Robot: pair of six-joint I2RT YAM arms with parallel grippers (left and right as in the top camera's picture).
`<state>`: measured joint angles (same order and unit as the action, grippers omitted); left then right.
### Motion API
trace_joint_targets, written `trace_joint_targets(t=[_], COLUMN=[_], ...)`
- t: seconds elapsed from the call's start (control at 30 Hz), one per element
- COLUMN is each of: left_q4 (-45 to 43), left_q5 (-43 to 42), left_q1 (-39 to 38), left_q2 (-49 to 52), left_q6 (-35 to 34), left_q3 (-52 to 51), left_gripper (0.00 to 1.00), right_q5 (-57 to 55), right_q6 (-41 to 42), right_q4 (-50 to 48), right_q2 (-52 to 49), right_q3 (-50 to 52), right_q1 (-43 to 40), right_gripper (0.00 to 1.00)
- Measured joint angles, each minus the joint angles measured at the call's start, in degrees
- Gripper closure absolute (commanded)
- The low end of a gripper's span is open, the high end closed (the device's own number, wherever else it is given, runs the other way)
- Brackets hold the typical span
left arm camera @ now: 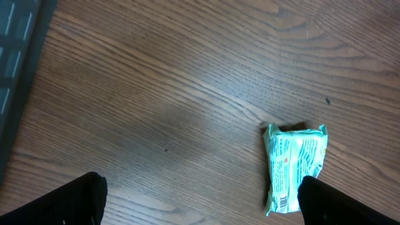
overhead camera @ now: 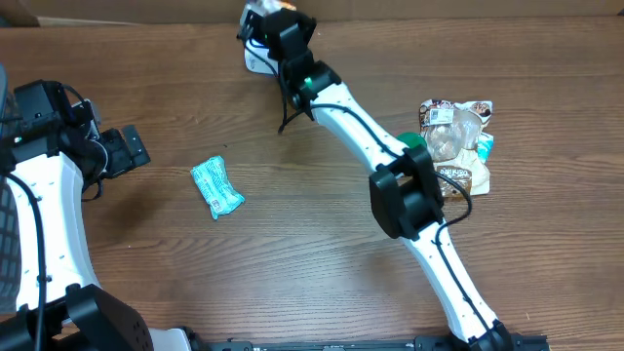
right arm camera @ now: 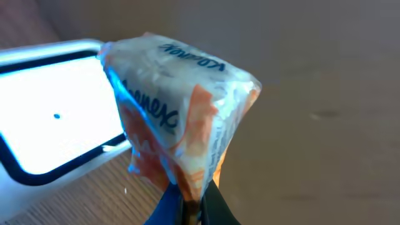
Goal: Scan the item barcode
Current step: 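Hold the orange Kleenex pack in front of the white scanner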
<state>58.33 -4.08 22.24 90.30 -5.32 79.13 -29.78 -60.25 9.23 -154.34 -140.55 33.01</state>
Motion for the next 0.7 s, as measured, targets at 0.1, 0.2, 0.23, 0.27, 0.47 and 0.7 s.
trace_joint_targets(t=[0.1, 0.2, 0.23, 0.27, 0.47, 0.7], left_q4=[0.0, 0.0, 0.0, 0.0, 0.0, 0.0], left_q5=[0.0, 0.0, 0.0, 0.0, 0.0, 0.0], left_q1=[0.0, 0.0, 0.0, 0.0, 0.0, 0.0], left_q2=[0.0, 0.0, 0.0, 0.0, 0.0, 0.0], left_q6=[0.0, 0.0, 0.0, 0.0, 0.0, 0.0], left_q3=[0.0, 0.0, 0.0, 0.0, 0.0, 0.0], left_gripper=[0.00, 0.00, 0.00, 0.00, 0.00, 0.01], right_q5=[0.9, 1.0, 1.0, 1.1, 1.1, 1.0], right_q6=[-3.7, -5.2, -5.7, -5.9, -6.9, -11.4], right_q4=[-0.3, -0.9, -1.0, -0.8, -0.2, 1.3], right_q2=[-1.8, -1.9, -1.9, -1.9, -1.9, -1.9], right_q3=[0.0, 0.0, 0.0, 0.0, 0.0, 0.0], right_q1=[0.0, 0.0, 0.0, 0.0, 0.0, 0.0], right_gripper=[0.96, 0.96, 0.96, 0.96, 0.96, 0.96])
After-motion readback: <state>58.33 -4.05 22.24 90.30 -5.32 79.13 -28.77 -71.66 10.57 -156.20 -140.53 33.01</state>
